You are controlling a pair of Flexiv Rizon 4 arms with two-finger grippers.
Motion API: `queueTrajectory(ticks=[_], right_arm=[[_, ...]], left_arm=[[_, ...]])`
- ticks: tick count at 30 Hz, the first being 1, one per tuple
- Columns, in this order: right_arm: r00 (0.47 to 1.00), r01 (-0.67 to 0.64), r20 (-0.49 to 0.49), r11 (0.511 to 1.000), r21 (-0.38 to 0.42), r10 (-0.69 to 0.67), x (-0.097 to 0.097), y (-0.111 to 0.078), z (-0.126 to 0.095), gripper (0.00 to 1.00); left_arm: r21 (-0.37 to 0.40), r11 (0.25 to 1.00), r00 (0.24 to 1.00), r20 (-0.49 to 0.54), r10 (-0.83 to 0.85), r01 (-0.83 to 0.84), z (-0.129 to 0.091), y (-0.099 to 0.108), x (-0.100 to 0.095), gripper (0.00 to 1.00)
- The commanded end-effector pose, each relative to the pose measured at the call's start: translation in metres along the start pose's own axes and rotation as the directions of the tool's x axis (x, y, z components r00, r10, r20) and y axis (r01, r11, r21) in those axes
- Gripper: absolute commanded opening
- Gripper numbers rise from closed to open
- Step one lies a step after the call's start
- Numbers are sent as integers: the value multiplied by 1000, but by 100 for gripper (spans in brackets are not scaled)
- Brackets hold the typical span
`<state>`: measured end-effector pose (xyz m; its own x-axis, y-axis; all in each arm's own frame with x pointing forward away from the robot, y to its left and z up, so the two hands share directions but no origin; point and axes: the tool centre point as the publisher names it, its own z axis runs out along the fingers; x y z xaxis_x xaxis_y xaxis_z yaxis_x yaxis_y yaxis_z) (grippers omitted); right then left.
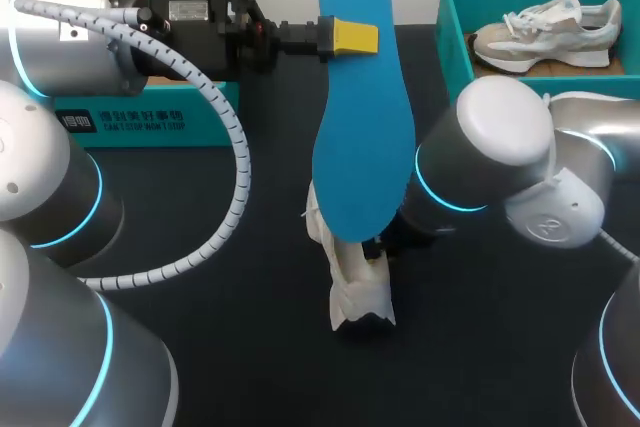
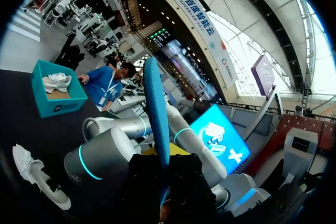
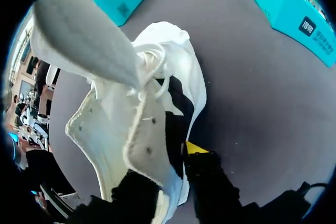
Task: Take the shoe out of the shoebox, open the shoe tongue, remove and reinsert the insole, then place the shoe into the shoebox
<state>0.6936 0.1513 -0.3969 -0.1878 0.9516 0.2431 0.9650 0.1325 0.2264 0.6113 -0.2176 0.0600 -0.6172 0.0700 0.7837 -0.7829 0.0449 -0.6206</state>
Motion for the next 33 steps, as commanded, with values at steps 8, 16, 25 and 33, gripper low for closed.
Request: queueTrajectory(ticks=[8, 16, 25, 33], right_arm=[[985, -123, -122, 992, 11, 123, 0, -5, -46, 100], [968, -178, -179, 984, 13, 177, -6, -8, -62, 100], [968, -178, -179, 984, 13, 177, -6, -8, -62, 100], [964, -187, -190, 982, 20, 187, -8, -7, -65, 100]], left_arm=[[3, 1000, 1000, -1, 0, 0, 1, 1, -1, 0], [3, 1000, 1000, -1, 0, 0, 1, 1, -1, 0], [3, 1000, 1000, -1, 0, 0, 1, 1, -1, 0], [3, 1000, 1000, -1, 0, 0, 1, 1, -1, 0]])
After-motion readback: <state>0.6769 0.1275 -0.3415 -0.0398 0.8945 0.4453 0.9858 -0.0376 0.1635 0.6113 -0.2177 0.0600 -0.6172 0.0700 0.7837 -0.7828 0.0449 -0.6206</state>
